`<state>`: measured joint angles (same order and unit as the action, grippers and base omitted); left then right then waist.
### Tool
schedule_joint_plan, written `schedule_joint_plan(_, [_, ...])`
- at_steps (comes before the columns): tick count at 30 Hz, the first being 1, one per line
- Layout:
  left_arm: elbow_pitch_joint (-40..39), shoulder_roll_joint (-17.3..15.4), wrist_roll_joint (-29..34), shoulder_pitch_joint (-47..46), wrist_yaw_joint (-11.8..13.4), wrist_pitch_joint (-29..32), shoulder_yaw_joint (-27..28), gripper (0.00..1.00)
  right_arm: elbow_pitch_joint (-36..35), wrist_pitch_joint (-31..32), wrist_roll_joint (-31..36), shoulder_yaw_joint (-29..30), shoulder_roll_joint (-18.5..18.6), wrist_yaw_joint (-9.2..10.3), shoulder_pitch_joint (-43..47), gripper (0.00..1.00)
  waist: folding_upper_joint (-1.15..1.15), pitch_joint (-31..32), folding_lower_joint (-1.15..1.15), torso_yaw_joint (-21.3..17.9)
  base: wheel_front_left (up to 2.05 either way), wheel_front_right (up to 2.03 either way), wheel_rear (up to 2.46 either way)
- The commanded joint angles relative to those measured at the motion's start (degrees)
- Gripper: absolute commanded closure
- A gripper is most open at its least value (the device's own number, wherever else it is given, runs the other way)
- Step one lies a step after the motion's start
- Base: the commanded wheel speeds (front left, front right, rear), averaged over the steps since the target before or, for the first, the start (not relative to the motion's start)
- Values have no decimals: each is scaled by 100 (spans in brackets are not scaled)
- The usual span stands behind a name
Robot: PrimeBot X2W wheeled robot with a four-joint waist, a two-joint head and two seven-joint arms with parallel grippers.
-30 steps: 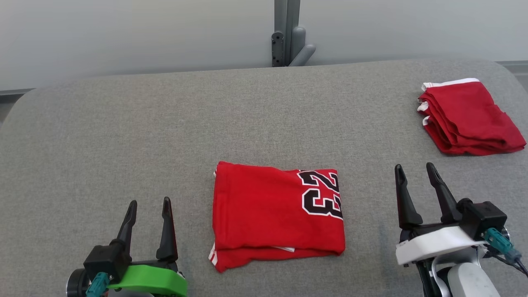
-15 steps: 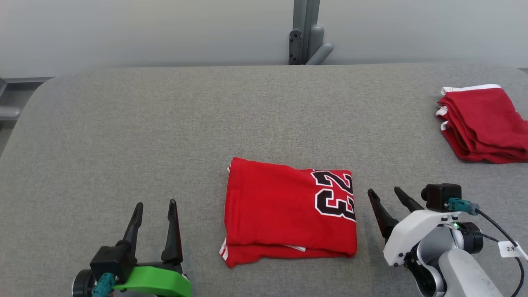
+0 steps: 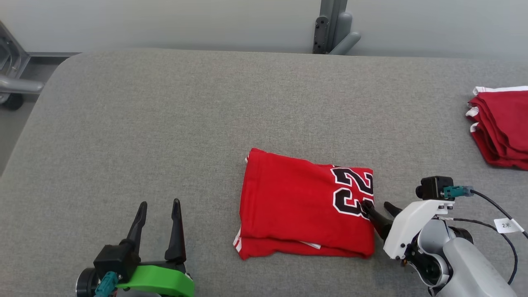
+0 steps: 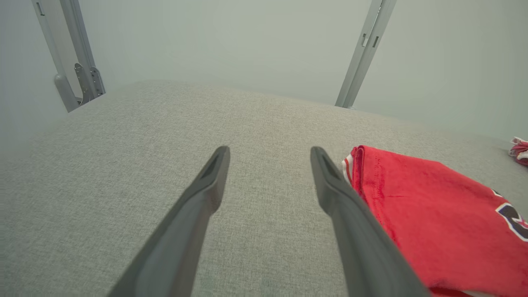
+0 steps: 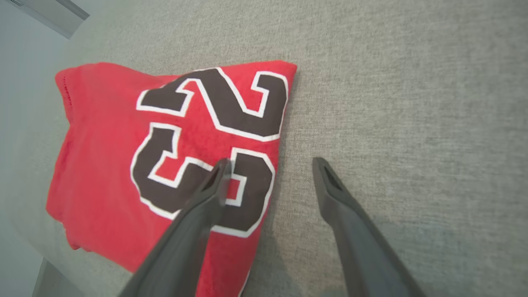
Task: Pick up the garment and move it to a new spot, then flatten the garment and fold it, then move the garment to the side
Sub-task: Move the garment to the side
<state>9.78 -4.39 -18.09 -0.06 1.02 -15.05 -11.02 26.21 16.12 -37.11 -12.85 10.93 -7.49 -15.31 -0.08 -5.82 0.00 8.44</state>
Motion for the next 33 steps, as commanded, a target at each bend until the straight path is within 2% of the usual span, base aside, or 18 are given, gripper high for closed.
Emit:
schedule_joint_plan(1, [5, 7, 33, -93, -23, -16, 25, 0, 21, 8, -44, -15, 29, 2, -70, 0, 8, -68, 0, 65, 0, 0, 0])
schedule_joint_plan(9, [7, 39, 57, -126, -49, -15, 77, 0, 364, 120, -416, -250, 70, 2, -295, 0, 8, -174, 0, 128, 0, 0, 0])
schedule_joint_plan(10, [11, 43, 63, -132, -49, -16, 83, 0, 395, 119, -442, -290, 77, 2, -326, 35, 8, -178, 0, 128, 0, 0, 0])
schedule_joint_plan(11, [13, 45, 68, -137, -52, -16, 90, 0, 418, 107, -469, -326, 78, 2, -353, 59, 8, -182, 0, 125, 0, 0, 0])
schedule_joint_plan(13, [14, 52, 78, -151, -57, -16, 105, 0, 435, 74, -514, -410, 96, 2, -403, 100, 8, -187, 0, 111, 0, 0, 0])
schedule_joint_plan(22, [-36, 72, 145, -154, -90, -15, 154, 0, 206, -130, -559, -561, 443, 2, -650, 100, 8, -221, 0, -235, 0, 0, 0])
schedule_joint_plan(27, [-46, 86, 184, -206, -137, -15, 88, 0, 91, -102, -503, -418, 725, 2, -734, 100, 8, -296, 0, -622, 0, 0, 0])
schedule_joint_plan(33, [-84, 95, 262, -349, -160, -16, 44, 0, -82, -90, -395, -171, 960, 2, -849, 100, 8, -521, 0, -1265, 0, 0, 0])
